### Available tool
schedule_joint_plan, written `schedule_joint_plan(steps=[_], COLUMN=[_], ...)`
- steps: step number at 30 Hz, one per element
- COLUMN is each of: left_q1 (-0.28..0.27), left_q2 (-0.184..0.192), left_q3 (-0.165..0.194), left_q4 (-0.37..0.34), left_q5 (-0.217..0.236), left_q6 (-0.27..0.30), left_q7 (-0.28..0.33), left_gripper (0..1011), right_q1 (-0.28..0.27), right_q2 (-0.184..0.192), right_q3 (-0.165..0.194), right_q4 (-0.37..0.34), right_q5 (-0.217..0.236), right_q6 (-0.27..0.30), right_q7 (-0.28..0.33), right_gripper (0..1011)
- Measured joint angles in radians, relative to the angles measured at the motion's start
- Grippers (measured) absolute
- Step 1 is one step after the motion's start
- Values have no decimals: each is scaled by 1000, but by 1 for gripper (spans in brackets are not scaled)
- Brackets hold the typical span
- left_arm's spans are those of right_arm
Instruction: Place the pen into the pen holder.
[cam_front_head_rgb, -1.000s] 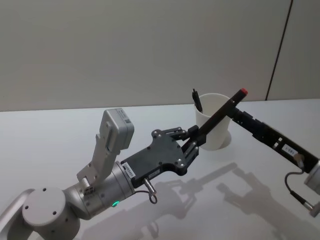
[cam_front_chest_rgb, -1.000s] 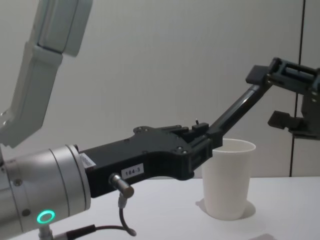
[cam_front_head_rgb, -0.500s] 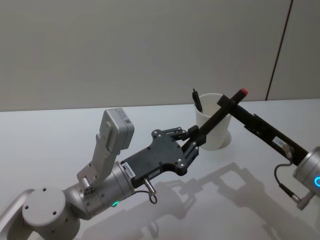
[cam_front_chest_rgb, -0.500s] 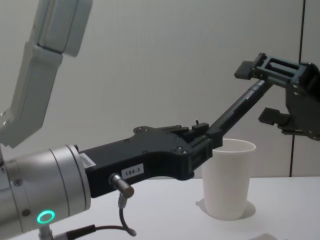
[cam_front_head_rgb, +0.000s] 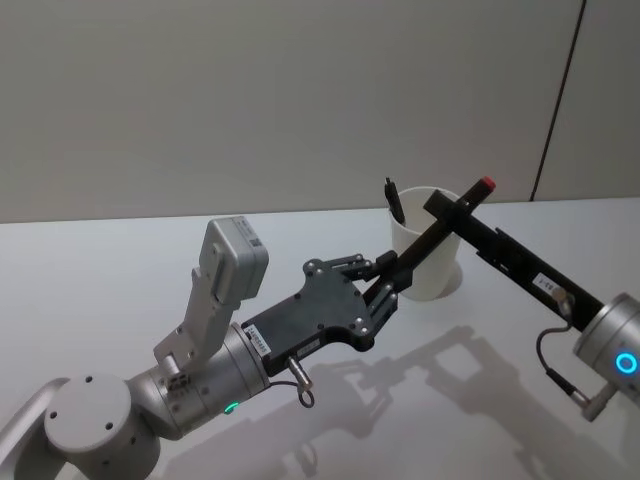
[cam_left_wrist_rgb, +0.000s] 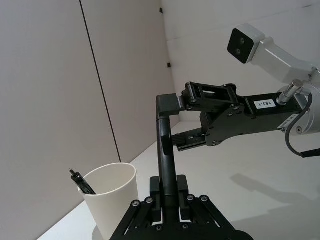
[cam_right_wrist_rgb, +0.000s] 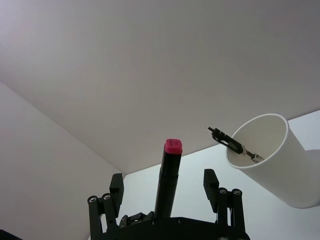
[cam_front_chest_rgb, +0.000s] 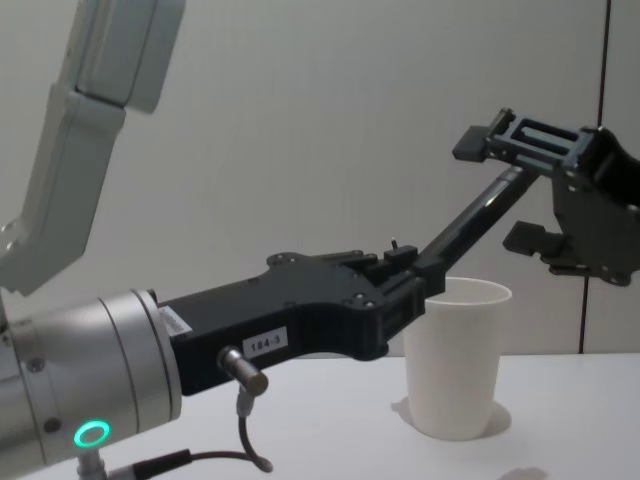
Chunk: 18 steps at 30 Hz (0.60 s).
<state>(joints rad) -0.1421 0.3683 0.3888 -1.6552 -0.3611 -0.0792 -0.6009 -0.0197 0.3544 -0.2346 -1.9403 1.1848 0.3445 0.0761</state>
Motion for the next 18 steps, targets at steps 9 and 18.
schedule_joint_plan(steps=[9,18], left_q1=[0,0], left_q2=[0,0], left_q3=[0,0], left_q4=[0,0], left_q5=[0,0], left_q6=[0,0], left_q7=[0,0], left_gripper=[189,188], right_q1=[-10,-17], right_q2=[1,-9], right_q3=[-12,-28], right_q4=[-10,-11], right_q5=[11,16], right_q6=[-14,-45], right_q7=[-18,-44], right_gripper=[1001,1001])
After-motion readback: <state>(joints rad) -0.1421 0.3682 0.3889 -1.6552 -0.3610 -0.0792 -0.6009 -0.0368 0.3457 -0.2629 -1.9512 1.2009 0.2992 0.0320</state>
